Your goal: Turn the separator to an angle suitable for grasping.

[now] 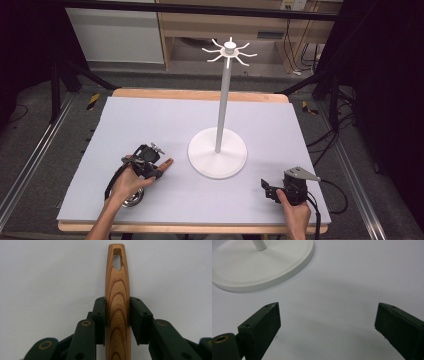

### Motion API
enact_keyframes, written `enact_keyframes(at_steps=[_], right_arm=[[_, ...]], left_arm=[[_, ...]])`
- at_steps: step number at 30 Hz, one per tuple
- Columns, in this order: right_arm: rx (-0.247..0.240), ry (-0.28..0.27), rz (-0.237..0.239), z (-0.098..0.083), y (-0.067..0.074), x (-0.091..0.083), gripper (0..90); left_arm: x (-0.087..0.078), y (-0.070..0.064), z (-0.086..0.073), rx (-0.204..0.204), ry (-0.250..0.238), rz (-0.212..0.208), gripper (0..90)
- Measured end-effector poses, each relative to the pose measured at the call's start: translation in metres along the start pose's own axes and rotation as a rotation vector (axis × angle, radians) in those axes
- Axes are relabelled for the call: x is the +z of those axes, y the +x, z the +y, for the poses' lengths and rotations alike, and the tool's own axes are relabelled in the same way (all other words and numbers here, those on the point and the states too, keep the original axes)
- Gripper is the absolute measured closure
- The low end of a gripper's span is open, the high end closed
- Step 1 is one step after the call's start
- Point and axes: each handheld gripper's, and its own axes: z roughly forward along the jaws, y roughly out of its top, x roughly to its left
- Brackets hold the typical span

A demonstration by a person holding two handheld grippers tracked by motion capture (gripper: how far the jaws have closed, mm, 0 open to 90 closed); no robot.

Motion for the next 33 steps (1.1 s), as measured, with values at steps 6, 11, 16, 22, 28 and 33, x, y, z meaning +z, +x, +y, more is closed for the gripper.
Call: enact_keyframes(at_steps=[6, 11, 16, 22, 28, 33], right_arm=[[-0.003, -0.001, 0.001, 0.000, 0.000, -0.001, 7.0], [0.002, 0.000, 0.003, -0.001, 0.001, -0.001, 7.0], [0.007, 0.001, 0.002, -0.001, 0.001, -0.001, 7.0], [0.010, 0.000, 0.000, -0.002, 0.001, -0.002, 7.0], [0.006, -0.002, 0.001, -0.002, 0.000, -0.002, 7.0], [0.005, -0.005, 0.001, -0.002, -0.001, -0.003, 7.0]], left_arm=[[-0.015, 0.002, -0.005, -0.011, -0.063, 0.001, 67.3], [-0.025, 0.002, -0.009, -0.020, -0.096, 0.002, 67.3], [-0.036, 0.004, -0.013, -0.032, -0.144, -0.005, 67.3], [-0.051, 0.004, -0.017, -0.036, -0.206, -0.005, 67.4], [-0.067, 0.002, -0.020, -0.038, -0.292, -0.008, 67.3], [-0.081, 0.000, -0.022, -0.037, -0.369, -0.005, 67.3]])
